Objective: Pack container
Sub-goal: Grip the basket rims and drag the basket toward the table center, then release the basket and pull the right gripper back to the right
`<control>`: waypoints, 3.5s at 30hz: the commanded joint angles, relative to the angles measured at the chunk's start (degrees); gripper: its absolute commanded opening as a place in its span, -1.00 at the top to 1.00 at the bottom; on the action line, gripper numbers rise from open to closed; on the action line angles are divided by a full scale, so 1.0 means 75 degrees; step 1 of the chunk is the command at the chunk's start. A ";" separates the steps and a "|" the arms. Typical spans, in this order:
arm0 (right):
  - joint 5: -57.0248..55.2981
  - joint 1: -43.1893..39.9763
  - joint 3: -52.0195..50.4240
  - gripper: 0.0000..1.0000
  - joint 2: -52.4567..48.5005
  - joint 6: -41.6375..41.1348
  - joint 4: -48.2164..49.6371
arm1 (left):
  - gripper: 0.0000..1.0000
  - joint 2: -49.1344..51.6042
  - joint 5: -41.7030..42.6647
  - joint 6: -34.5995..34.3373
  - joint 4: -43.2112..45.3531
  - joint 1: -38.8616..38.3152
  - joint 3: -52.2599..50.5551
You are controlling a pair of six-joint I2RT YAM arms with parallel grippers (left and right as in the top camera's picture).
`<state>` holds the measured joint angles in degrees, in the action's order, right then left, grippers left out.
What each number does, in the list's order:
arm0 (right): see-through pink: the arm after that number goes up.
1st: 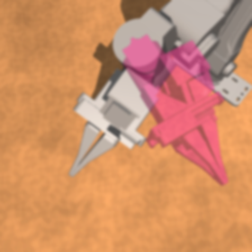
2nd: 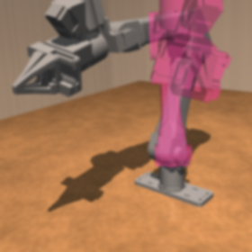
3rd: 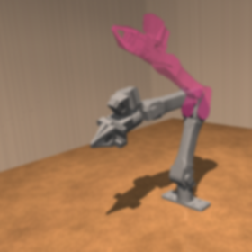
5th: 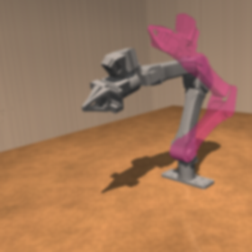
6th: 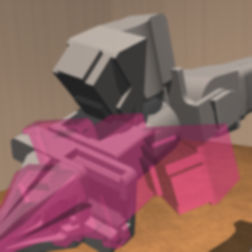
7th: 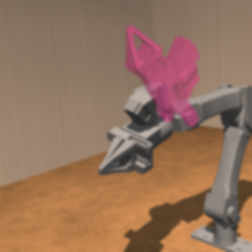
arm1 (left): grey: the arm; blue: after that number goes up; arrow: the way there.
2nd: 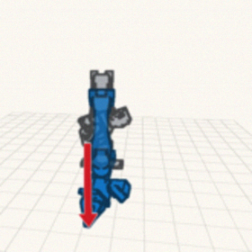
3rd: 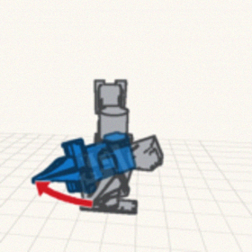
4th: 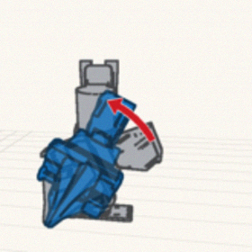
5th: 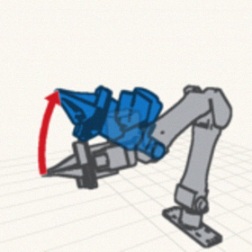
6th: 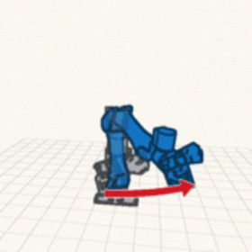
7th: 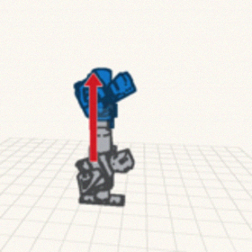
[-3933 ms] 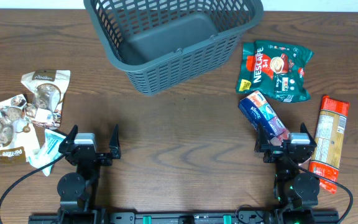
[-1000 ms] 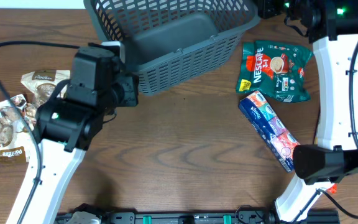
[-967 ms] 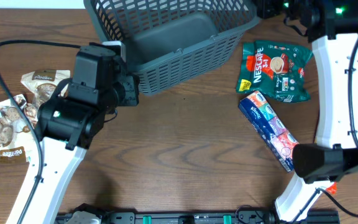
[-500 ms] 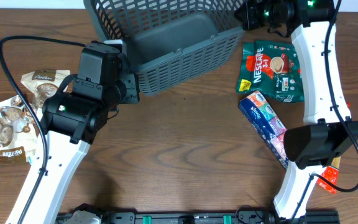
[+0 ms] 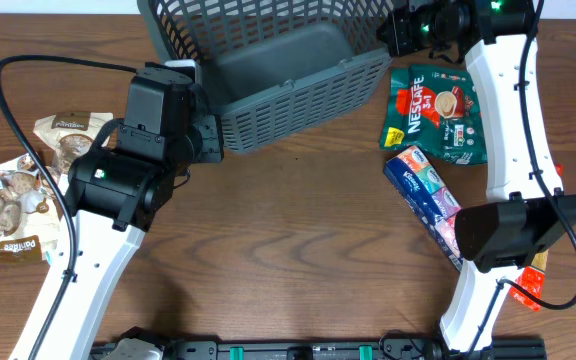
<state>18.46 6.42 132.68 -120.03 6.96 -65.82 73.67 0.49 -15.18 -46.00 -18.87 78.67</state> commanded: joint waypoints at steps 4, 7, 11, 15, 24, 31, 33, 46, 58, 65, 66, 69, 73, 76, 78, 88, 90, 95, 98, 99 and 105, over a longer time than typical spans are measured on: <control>-0.0149 0.0067 0.0035 0.98 -0.0099 0.0114 -0.0364 | 0.51 0.0009 -0.0166 0.0038 0.0032 -0.0017 0.0108; -0.0152 0.0108 0.0035 0.98 -0.0099 0.0114 -0.0664 | 0.51 0.0009 -0.0201 0.0038 0.0041 -0.0009 0.0108; -0.0152 0.0201 0.0035 0.98 -0.0099 0.0114 -0.0970 | 0.51 0.0009 -0.0364 0.0041 0.0119 -0.0009 0.0108; -0.0152 0.0289 0.0035 0.98 -0.0099 0.0114 -0.1241 | 0.51 0.0009 -0.0370 0.0044 0.0236 -0.0009 0.0108; -0.0152 0.0443 0.0035 0.98 -0.0096 0.0117 -0.2113 | 0.51 0.0009 -0.0650 0.0067 0.0356 -0.0009 0.0108; -0.0149 0.0460 0.0035 0.97 -0.0009 0.0119 -0.2541 | 0.51 0.0012 -0.0650 0.0067 0.0361 -0.0009 0.0108; -0.0149 0.0469 0.0035 0.98 0.0076 0.0119 -0.2600 | 0.51 0.0012 -0.0650 0.0067 0.0393 -0.0009 0.0108; -0.0154 0.0860 0.0035 0.97 0.0743 0.0114 -0.2940 | 0.51 0.0009 -0.0758 0.0067 0.0434 -0.0009 0.0108; -0.0157 0.0906 0.0035 0.97 0.0871 0.0111 -0.3701 | 0.51 0.0009 -0.0769 0.0073 0.0437 -0.0009 0.0108; -0.0344 0.0901 0.0035 0.97 0.0871 0.0111 -0.3590 | 0.51 0.0012 -0.0772 0.0239 0.0437 -0.0009 0.0108; -0.0411 0.0889 0.0035 0.97 0.0871 0.0111 -0.3462 | 0.51 0.0009 -0.0793 0.0239 0.0437 -0.0009 0.0108; -0.0571 0.0871 0.0038 0.98 0.0871 0.0117 -0.2804 | 0.51 -0.0023 -0.0976 0.0364 0.0420 -0.0009 0.0108; -0.1099 0.0845 0.0044 0.93 0.0874 0.0402 -0.1737 | 0.23 -0.0213 -0.1818 0.0385 0.0239 -0.0009 0.0108; -0.1445 0.0819 0.0184 0.52 0.0892 0.0455 -0.1119 | -0.25 -0.0367 -0.2419 0.0632 -0.0082 -0.0009 0.0108; -0.1795 0.0746 0.0388 0.06 0.0921 0.0423 -0.0737 | -0.65 -0.0458 -0.2486 0.0761 -0.0341 -0.0009 0.0108; -0.3946 -0.0498 0.0866 -0.31 0.1378 -0.1574 -0.0396 | -0.97 -0.0976 -0.2567 0.0146 -0.1789 -0.0009 0.0108; -0.4007 -0.0903 0.0863 -0.25 0.1387 -0.1848 -0.0638 | -0.97 -0.1096 -0.2567 0.0149 -0.1915 -0.0009 0.0105; -0.3707 -0.1725 0.0784 0.10 0.1265 -0.1961 -0.1116 | -0.97 -0.1207 -0.2562 0.0146 -0.1982 -0.0009 0.0105; -0.3054 -0.1912 0.0769 0.39 0.1122 -0.1387 -0.1154 | -0.97 -0.1198 -0.2565 0.0146 -0.1985 -0.0009 0.0105; -0.2908 -0.1926 0.0755 0.45 0.1078 -0.1253 -0.1163 | -0.97 -0.1192 -0.2565 0.0146 -0.1985 -0.0009 0.0105; -0.2326 -0.1900 0.0699 0.50 0.0586 -0.0953 -0.1282 | -0.97 -0.1192 -0.2565 0.0149 -0.1999 -0.0009 0.0105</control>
<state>-2.90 -8.03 138.26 -112.66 -2.50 -75.07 64.75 -17.58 -13.52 -60.64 -18.87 78.70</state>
